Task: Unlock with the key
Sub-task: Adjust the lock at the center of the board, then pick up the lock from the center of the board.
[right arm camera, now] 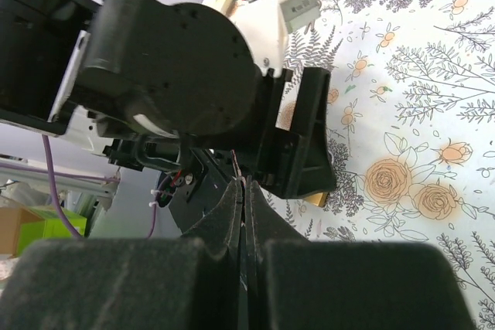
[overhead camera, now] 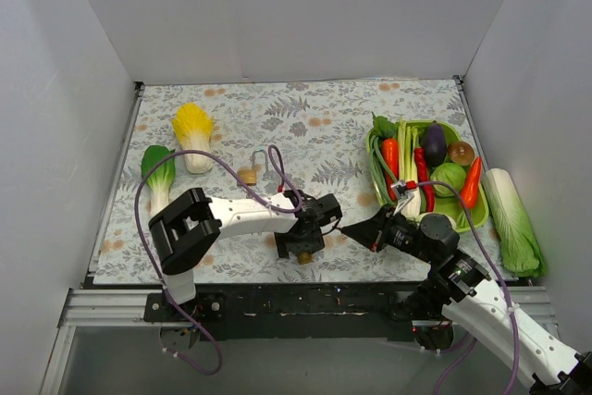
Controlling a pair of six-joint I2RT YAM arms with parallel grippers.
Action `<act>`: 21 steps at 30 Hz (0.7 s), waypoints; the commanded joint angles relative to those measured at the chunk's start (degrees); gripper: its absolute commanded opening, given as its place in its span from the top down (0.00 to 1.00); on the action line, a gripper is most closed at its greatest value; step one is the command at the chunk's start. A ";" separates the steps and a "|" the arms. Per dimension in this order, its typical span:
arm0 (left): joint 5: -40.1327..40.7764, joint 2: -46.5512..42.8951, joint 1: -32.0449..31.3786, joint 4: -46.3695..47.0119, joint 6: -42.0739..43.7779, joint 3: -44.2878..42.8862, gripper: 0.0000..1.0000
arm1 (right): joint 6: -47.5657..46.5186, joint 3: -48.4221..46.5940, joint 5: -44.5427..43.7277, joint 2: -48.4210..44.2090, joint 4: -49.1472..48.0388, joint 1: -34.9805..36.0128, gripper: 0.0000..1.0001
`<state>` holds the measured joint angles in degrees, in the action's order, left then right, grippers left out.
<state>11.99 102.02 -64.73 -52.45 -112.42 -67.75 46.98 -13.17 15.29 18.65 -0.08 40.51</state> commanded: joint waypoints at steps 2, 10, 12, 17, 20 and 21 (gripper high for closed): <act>-0.64 1.16 -0.13 0.40 -2.63 -1.61 0.37 | -0.22 -0.63 0.71 -1.60 -1.15 -0.17 0.99; -2.14 2.13 -1.45 0.85 -3.50 0.68 0.46 | -0.40 -1.25 0.18 -1.87 -0.54 -0.26 0.99; -3.19 1.78 -1.54 3.13 -3.51 1.65 0.51 | -0.49 -1.07 0.09 -1.87 -0.45 -0.26 0.99; -4.08 1.61 -2.07 8.05 -4.47 2.70 0.88 | -1.01 -0.63 -1.57 -2.83 1.73 -0.26 0.99; -2.67 -2.78 -0.93 11.47 -7.45 5.51 1.00 | -1.45 0.25 -2.98 -4.06 3.24 -0.17 0.99; -2.59 -4.70 -0.23 12.97 -8.51 6.82 1.00 | -1.37 0.68 -3.25 -4.24 2.89 -0.17 0.99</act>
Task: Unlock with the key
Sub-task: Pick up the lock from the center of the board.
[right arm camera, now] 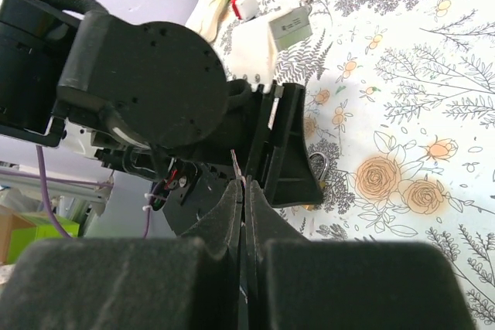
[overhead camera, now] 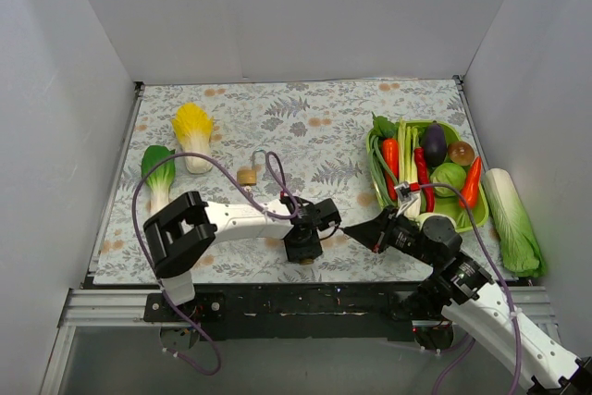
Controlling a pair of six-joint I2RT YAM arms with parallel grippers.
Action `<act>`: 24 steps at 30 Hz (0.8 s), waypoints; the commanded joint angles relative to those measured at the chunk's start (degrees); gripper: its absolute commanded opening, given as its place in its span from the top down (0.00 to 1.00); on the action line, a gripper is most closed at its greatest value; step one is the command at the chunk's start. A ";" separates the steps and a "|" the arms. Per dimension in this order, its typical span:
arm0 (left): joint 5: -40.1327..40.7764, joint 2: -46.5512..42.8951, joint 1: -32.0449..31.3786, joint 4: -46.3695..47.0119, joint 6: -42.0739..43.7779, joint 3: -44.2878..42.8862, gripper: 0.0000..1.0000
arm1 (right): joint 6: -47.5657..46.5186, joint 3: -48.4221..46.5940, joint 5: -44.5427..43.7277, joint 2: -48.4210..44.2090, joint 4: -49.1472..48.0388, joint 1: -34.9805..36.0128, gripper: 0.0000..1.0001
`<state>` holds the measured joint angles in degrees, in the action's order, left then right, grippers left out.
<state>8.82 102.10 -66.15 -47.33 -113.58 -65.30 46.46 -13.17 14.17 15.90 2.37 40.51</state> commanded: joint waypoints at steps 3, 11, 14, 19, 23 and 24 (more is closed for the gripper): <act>0.15 -12.61 4.62 17.86 -12.18 11.05 1.00 | 0.91 4.63 -1.78 -0.79 -3.76 -0.17 0.99; -4.33 -19.92 15.87 37.28 -24.37 22.93 1.00 | 1.18 9.56 -7.93 12.21 -23.33 3.51 0.99; -6.44 -20.98 18.33 41.86 -28.44 26.62 1.00 | 1.35 10.88 -13.10 20.73 -32.91 8.08 0.99; -8.20 -20.46 21.76 43.55 -34.07 29.69 1.00 | 4.16 14.91 -24.27 38.89 -51.56 16.43 0.99; -8.73 -19.75 22.47 44.34 -35.92 30.23 1.00 | 3.91 11.79 -25.51 49.56 -61.34 19.07 0.99; -8.73 -19.66 22.56 44.34 -36.27 30.40 1.00 | 3.56 10.98 -25.77 50.97 -62.30 19.60 0.99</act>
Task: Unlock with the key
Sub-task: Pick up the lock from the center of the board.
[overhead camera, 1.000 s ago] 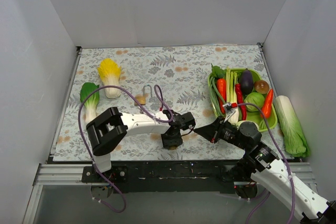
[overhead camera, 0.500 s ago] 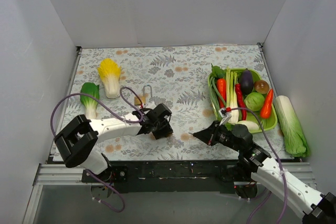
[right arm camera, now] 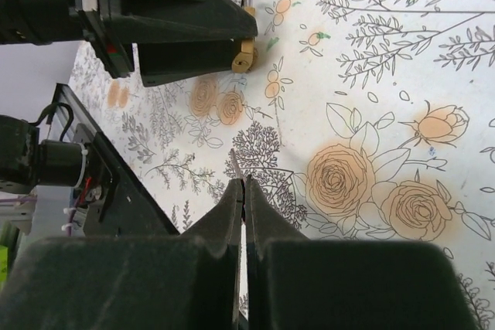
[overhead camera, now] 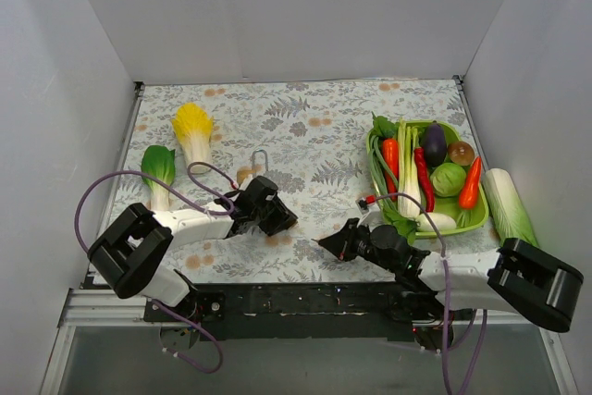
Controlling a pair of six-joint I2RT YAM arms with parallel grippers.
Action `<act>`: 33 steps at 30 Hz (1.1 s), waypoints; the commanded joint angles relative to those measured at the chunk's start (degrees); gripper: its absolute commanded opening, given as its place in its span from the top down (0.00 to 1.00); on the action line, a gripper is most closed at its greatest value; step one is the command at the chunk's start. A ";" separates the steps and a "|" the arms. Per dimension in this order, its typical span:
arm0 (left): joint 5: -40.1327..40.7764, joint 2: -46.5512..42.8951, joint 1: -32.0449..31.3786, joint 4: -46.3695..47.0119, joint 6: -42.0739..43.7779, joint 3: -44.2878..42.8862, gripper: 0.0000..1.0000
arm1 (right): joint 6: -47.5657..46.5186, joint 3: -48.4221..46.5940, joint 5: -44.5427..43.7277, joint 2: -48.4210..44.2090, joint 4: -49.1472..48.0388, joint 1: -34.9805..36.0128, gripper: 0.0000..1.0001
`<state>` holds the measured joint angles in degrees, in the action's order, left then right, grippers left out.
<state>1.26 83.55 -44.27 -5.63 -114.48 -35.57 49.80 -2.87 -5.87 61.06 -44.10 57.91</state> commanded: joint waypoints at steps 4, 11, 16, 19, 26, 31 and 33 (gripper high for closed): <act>-1.17 -1.81 0.76 3.43 -37.66 2.08 1.00 | -1.02 -0.55 -8.36 10.56 -17.69 3.09 0.99; -4.07 -2.25 0.77 7.28 -42.58 5.51 1.00 | -3.48 -4.16 -8.02 18.65 -22.32 3.09 0.99; -4.68 -2.25 0.85 9.58 -45.04 7.18 1.00 | -3.74 -6.61 -5.57 26.46 -27.97 3.09 0.99; -4.77 -2.34 0.77 10.20 -46.01 7.88 1.00 | -3.75 -8.11 -5.64 29.19 -28.59 3.09 0.99; -4.95 -2.60 0.85 10.99 -46.98 8.68 1.00 | -3.75 -9.25 -6.52 32.10 -29.47 3.09 0.99; -4.86 -2.95 0.85 10.81 -47.15 8.94 1.00 | -3.31 -9.96 -6.70 33.60 -28.77 3.09 0.99; -4.69 -3.21 0.77 10.73 -47.33 9.12 1.00 | -3.04 -9.70 -7.14 33.78 -29.03 3.09 0.99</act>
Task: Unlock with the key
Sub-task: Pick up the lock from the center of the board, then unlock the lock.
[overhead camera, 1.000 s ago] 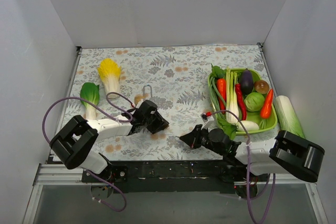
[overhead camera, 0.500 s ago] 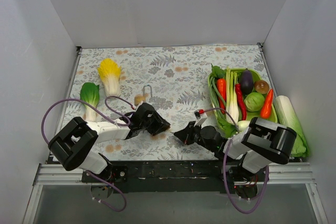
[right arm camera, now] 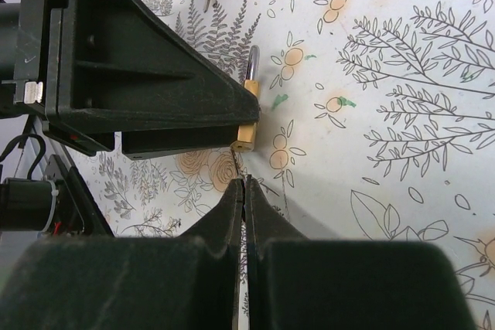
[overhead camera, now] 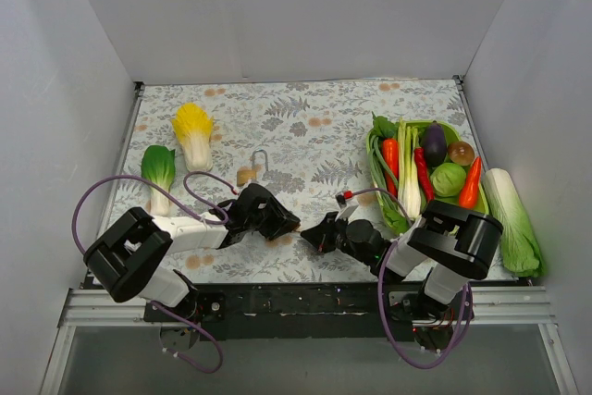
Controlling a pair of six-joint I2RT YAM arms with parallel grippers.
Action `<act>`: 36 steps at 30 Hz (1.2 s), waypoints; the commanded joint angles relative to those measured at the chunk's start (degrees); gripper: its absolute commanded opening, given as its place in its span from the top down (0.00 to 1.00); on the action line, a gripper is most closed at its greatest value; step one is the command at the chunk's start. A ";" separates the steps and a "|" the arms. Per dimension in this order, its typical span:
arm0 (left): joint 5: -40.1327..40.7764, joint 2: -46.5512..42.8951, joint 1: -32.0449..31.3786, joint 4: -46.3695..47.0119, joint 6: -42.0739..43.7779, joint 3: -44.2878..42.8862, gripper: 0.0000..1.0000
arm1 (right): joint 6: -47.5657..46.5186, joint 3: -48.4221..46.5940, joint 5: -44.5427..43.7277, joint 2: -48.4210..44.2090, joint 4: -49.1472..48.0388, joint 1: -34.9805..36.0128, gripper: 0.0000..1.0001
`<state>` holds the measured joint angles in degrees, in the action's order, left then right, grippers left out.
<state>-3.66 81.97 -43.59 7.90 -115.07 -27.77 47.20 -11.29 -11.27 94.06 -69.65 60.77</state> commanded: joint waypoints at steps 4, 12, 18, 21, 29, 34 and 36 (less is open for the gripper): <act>0.50 -2.17 0.18 -3.24 -46.83 1.40 1.00 | -0.53 -1.72 -3.32 0.69 -1.46 0.22 0.99; 0.50 -2.52 0.18 -3.33 -46.83 1.58 1.00 | -0.44 -1.54 -5.61 0.16 -0.84 0.22 0.99; 0.41 -2.52 0.18 -3.16 -46.91 1.58 1.00 | -0.88 -1.98 -5.78 0.68 -1.28 0.22 0.99; 0.67 -2.43 0.17 -2.80 -47.18 1.32 1.00 | -1.06 -1.98 -5.78 1.04 -2.24 0.22 0.99; 1.73 -2.70 0.18 0.27 -51.39 0.88 1.00 | -2.28 -2.42 -8.68 1.04 -2.51 1.72 0.99; 2.26 -3.49 0.18 1.24 -54.20 -0.35 1.00 | -3.43 -3.21 -11.31 0.25 -0.94 2.51 0.99; 2.17 -4.10 0.09 1.41 -54.91 -0.62 1.00 | -4.39 -4.26 -12.54 -0.19 0.64 3.21 0.99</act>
<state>-2.22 80.90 -43.59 8.03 -114.93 -27.33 45.43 -12.69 -18.48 94.24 -68.90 62.83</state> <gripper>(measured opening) 0.371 0.029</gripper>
